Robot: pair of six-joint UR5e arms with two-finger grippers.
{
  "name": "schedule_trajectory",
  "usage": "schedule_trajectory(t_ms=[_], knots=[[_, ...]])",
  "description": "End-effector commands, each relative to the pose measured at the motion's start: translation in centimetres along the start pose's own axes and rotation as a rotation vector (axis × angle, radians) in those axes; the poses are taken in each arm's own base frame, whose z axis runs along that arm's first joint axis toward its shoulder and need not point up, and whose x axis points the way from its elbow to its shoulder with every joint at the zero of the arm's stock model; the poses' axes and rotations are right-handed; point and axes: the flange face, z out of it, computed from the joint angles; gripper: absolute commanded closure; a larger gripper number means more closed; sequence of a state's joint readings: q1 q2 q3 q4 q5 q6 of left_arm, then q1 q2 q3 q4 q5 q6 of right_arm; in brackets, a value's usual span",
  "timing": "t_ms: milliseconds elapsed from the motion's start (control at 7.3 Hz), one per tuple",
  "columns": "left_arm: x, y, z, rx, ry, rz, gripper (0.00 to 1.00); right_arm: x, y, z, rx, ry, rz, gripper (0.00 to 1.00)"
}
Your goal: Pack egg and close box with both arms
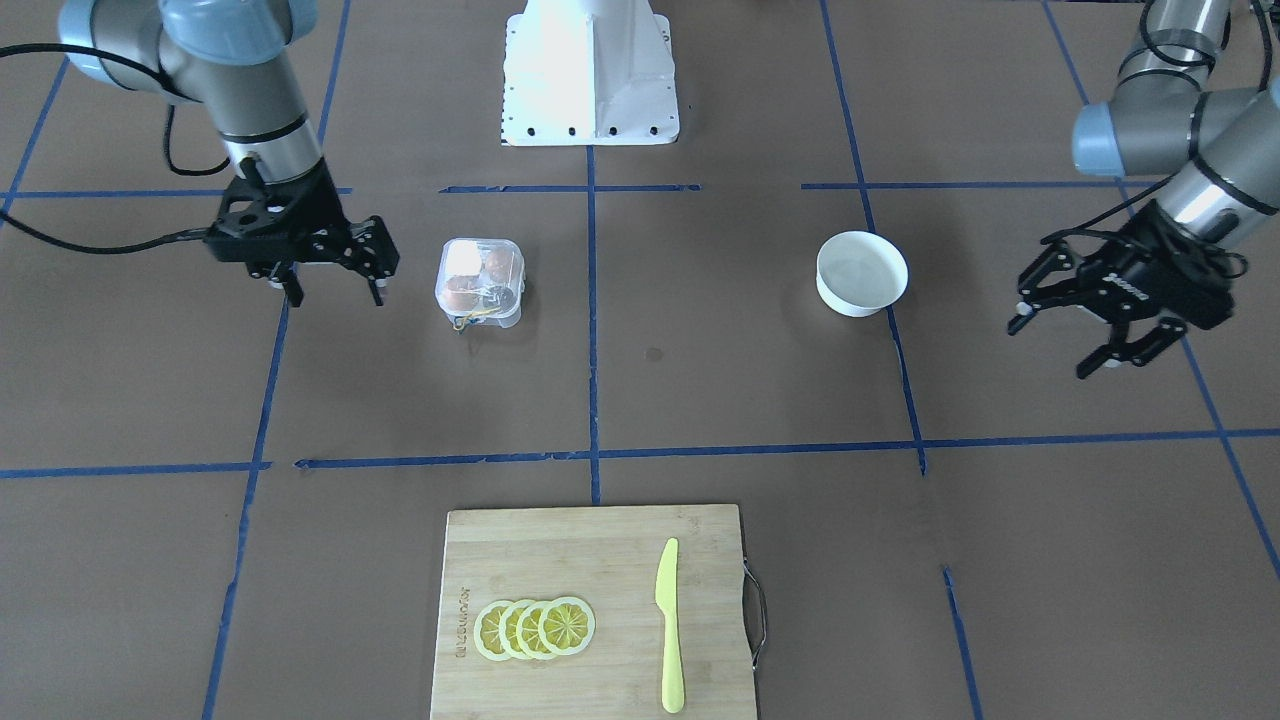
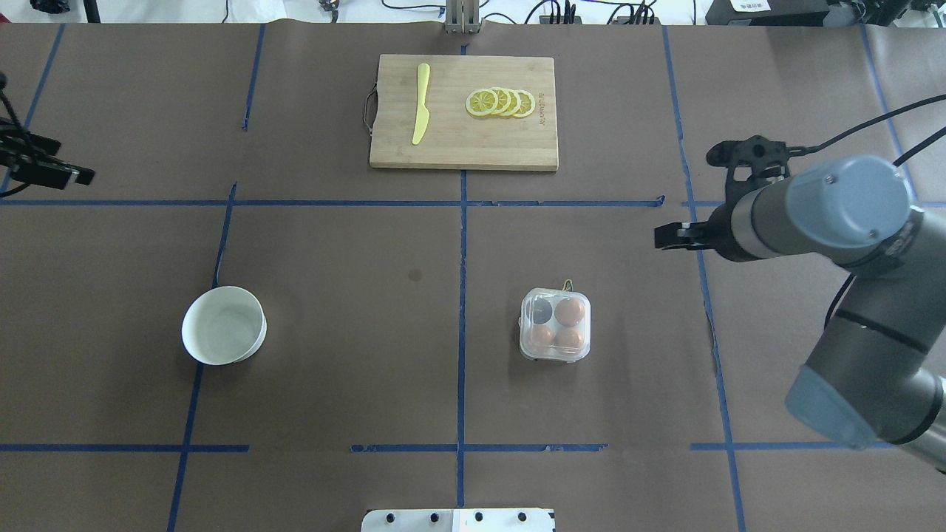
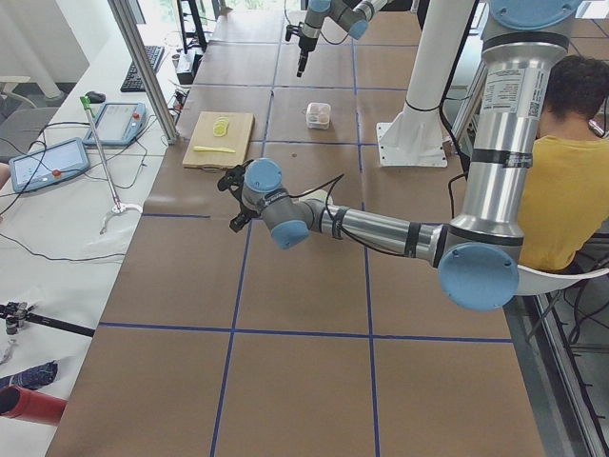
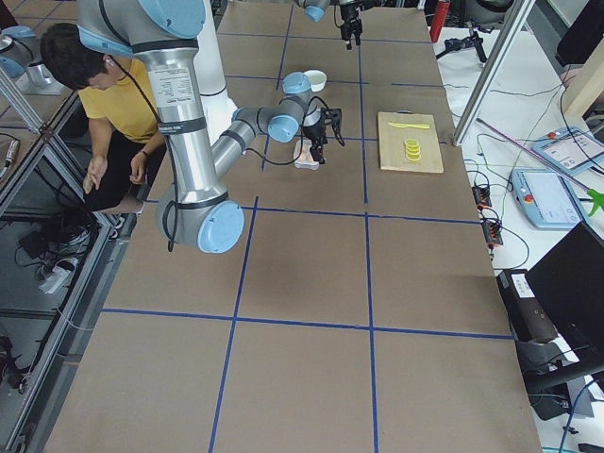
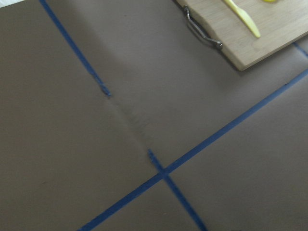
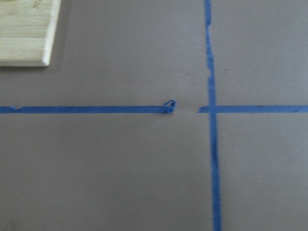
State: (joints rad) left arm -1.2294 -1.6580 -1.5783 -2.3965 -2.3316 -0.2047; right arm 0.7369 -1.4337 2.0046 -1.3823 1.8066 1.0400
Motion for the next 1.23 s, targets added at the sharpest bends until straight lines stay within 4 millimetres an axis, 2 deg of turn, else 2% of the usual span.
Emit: schedule_trajectory(t_ms=[0, 137, 411, 548, 685, 959, 1096], knots=[[-8.4, 3.7, -4.6, -0.011, -0.091, 0.07, 0.01, 11.9, -4.0, -2.7, -0.048, 0.027, -0.104, 0.0], [-10.8, 4.5, -6.6, -0.047, -0.126, 0.075, 0.01, 18.2, -6.0, -4.2, -0.063, 0.023, -0.136, 0.0], [-13.8, 3.6, -10.0, -0.098, -0.165, 0.085, 0.01, 34.4, -9.8, -7.2, -0.077, -0.036, -0.184, 0.0], [-14.1, 3.4, -11.0, -0.111, -0.172, 0.061, 0.01, 41.1, -9.9, -8.0, -0.07, -0.055, -0.222, 0.0], [-13.7, 2.7, -12.6, -0.135, -0.178, 0.007, 0.0, 45.1, -9.1, -8.1, -0.072, -0.055, -0.234, 0.0], [-14.0, 1.8, -12.9, -0.273, -0.149, -0.182, 0.0, 45.7, -8.3, -7.6, -0.085, -0.058, -0.232, 0.0], [-14.2, 2.5, -12.8, -0.324, -0.14, -0.272, 0.0, 45.6, -8.5, -7.6, -0.094, -0.058, -0.222, 0.0]])
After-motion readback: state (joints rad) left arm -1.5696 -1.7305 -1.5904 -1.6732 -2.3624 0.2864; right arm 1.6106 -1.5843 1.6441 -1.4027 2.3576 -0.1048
